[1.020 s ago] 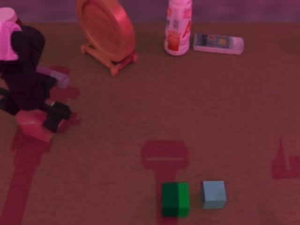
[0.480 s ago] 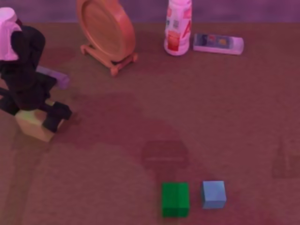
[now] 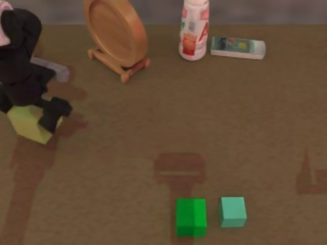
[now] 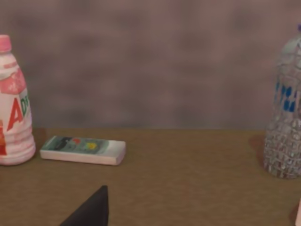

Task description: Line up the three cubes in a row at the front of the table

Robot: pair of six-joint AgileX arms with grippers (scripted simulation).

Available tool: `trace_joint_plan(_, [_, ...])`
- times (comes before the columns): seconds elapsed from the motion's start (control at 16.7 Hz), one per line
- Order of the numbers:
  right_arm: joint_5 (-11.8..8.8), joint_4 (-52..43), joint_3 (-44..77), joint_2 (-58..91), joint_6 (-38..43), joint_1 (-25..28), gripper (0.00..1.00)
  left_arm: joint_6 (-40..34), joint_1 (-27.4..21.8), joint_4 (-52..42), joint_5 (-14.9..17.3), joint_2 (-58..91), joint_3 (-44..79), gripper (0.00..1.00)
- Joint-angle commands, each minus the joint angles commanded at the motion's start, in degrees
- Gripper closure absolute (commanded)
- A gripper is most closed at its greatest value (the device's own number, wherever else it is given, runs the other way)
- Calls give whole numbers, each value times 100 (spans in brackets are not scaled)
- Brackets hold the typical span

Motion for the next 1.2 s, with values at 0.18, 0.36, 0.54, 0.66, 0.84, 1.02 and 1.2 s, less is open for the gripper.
trace_joint_plan(0.18, [0,0,0,0,0,0,0,-3,33,-440,-6,-225,260,100])
trace_joint_plan(0.36, [0,0,0,0,0,0,0,-3,35,-467,-6,-249,278,100])
trace_joint_plan(0.54, [0,0,0,0,0,0,0,-69,-57,-458,-8,-244,245,100])
trace_joint_plan(0.66, [0,0,0,0,0,0,0,-381,-289,-461,-11,-336,139,100])
trace_joint_plan(0.84, [0,0,0,0,0,0,0,-1268,-871,-445,-18,-632,-194,100])
trace_joint_plan(1.02, [0,0,0,0,0,0,0,-2594,-1637,-414,-21,-1073,-721,100])
trace_joint_plan(1.2, [0,0,0,0,0,0,0,-4151,-2481,-387,-20,-1547,-1304,100])
